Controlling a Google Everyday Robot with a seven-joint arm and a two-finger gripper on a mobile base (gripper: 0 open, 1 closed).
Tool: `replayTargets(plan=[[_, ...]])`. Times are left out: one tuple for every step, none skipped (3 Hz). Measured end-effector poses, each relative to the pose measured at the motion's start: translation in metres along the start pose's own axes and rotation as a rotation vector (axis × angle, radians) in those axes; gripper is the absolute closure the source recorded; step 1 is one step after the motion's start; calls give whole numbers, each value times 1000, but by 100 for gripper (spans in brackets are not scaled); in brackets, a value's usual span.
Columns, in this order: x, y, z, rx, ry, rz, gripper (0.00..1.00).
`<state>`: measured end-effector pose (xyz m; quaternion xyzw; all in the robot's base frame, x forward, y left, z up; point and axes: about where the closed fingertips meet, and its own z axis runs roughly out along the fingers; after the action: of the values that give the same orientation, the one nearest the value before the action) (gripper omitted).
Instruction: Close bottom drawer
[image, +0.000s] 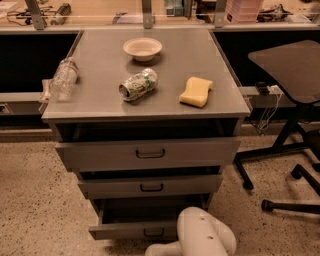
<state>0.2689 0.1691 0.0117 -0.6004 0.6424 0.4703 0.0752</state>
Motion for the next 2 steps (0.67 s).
replayTargets(plan=[[-21,-10,-75,160,-16,-97,42],[-42,-10,-146,331,-17,-164,66]])
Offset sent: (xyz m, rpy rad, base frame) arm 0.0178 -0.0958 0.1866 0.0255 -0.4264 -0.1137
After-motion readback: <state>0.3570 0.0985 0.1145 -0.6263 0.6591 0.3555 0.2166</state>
